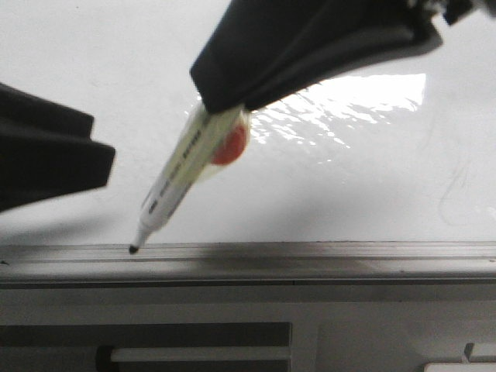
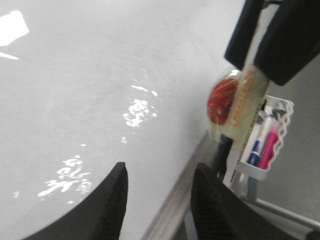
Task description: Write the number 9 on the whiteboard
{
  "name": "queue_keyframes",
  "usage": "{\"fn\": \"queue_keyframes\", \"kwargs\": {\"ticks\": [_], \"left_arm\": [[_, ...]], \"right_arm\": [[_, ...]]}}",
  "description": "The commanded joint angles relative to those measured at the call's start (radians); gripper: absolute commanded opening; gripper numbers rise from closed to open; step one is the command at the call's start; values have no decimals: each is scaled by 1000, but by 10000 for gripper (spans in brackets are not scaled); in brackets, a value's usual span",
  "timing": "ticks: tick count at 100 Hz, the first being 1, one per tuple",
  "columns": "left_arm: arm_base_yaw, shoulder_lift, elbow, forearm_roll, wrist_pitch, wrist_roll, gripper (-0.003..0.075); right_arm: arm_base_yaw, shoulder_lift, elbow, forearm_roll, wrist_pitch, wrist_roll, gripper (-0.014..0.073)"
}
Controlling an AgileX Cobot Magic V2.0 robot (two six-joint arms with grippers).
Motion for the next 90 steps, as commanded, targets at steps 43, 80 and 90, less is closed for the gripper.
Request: {"fn": "queue_keyframes", "kwargs": {"ticks": [43, 80, 90], "left_arm": [[30, -268, -32, -176, 49, -13, 288], [30, -268, -32, -177, 43, -13, 288], [30, -268, -32, -177, 43, -13, 286]], "right_arm": [[-244, 0, -215, -38, -1, -10, -58], [-242, 159, -253, -11, 68, -16, -62], [-247, 109, -253, -52, 101, -16, -62]]}}
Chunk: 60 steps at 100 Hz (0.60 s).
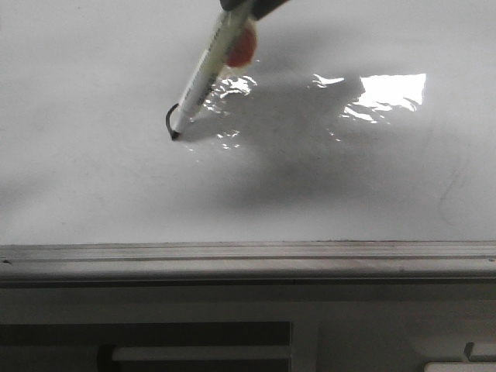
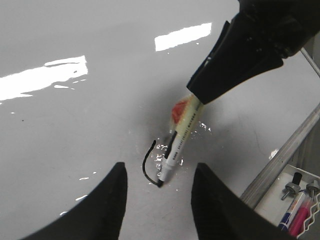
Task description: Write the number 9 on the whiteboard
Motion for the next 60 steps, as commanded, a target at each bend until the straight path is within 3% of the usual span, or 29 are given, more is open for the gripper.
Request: {"fn": "queue_keyframes", "kwargs": {"ticks": [1, 31, 45, 60], "left_arm": [[3, -3, -32, -20, -64, -10, 286], [3, -3, -32, -20, -64, -10, 284], [3, -3, -32, -20, -64, -10, 285], [3, 15, -32, 12, -64, -10, 286]], "right_arm": [[-13, -53, -23, -90, -10, -21, -62], [-24, -55, -71, -112, -24, -19, -61], [-15, -55, 16, -76, 49, 12, -61], [1, -65, 80, -48, 32, 12, -61]]}}
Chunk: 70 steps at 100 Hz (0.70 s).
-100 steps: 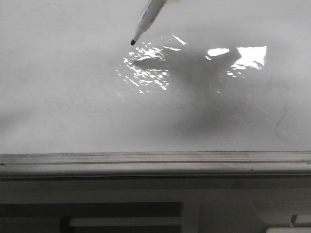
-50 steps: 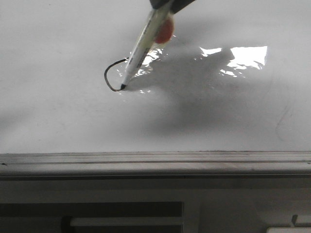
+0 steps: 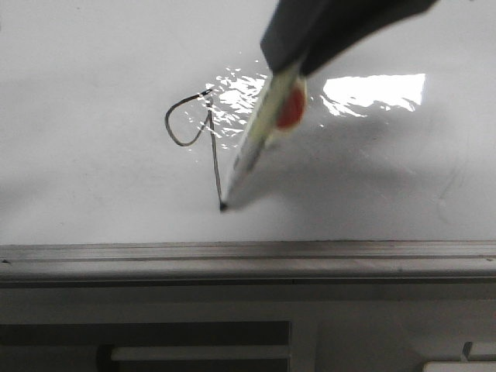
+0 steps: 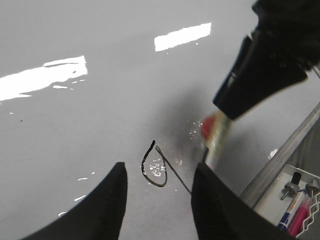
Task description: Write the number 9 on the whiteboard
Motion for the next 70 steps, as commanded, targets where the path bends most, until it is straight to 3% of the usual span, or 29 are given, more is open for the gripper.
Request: {"fn": "queue_keyframes", "kwargs": {"ticks": [1, 10, 26, 40, 70], "left_arm": [[3, 18, -32, 15, -68, -9, 286], [-9, 42, -32, 66, -102, -9, 290], [-86, 160, -32, 79, -140, -16, 363], [-134, 274, -48, 79, -169, -12, 367], [-135, 367, -101, 93, -200, -12, 366]], "right_arm": [[1, -25, -4, -28, -64, -8, -61], [25, -48, -31, -18, -86, -8, -61], [102, -53, -71, -8, -90, -8, -61], [159, -33, -73, 21, -106, 1, -61], [198, -15, -73, 56, -95, 1, -61]]}}
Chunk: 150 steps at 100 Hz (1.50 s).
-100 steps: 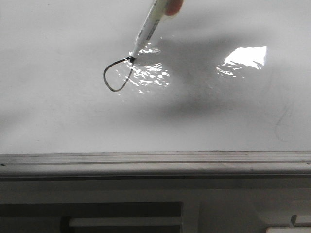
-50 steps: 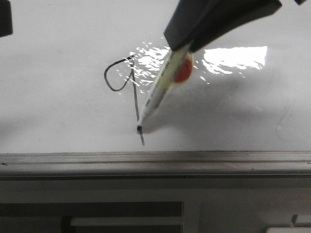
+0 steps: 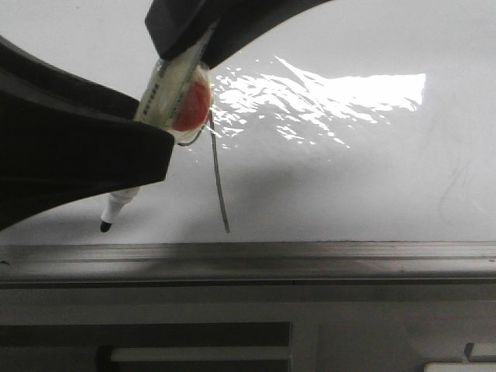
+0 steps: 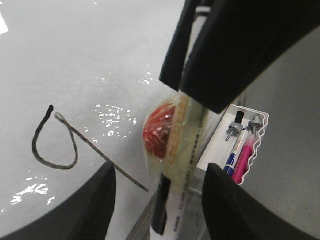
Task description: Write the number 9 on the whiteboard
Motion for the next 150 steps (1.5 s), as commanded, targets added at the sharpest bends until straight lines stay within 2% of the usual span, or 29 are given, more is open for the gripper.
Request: {"fn": "queue_keyframes", "kwargs": {"ticks": [1, 10, 27, 32, 56, 63, 70, 82, 87, 92, 100, 116, 120, 133, 150], "left_arm": [[-9, 0, -34, -5, -81, -9, 365], [-9, 0, -34, -3, -81, -9, 312], [-9, 0, -34, -3, -92, -9, 38], [-9, 0, -34, -3, -96, -9, -22], [-9, 0, -34, -3, -96, -9, -20], [-9, 0, -34, -3, -96, -9, -20], [-9, 0, -34, -3, -96, -9, -20], [-9, 0, -34, -7, -90, -56, -20], [-9, 0, -34, -12, -82, -80, -20], [-9, -2, -34, -34, -60, -110, -20], [-9, -6, -34, -121, 1, -160, -20], [-9, -3, -34, -493, 139, -165, -20], [-9, -1, -36, -539, 149, -165, -20], [10, 1, -36, -635, 151, -165, -20], [46, 28, -36, -644, 144, -165, -20]], "right_arm": [[1, -15, -37, 14, -59, -8, -61], [1, -15, -37, 16, -57, -8, -61], [1, -15, -37, 16, -57, -8, -61], [1, -15, -37, 16, -57, -8, -61], [1, -15, -37, 16, -83, -8, -60], [1, -15, -37, 16, -87, -8, -30], [1, -15, -37, 18, -87, -8, 67], [1, -15, -37, 20, -96, -8, 325], [-3, -15, -37, 20, -106, -8, 395], [-3, -15, -37, 20, -121, -8, 428], [-3, -15, -37, 20, -139, -8, 420], [-3, -15, -37, 20, -141, -8, 419], [-3, -15, -37, 20, -143, -8, 419], [-3, -15, -37, 20, -146, -8, 419], [-3, -15, -37, 21, -146, -8, 419]]}}
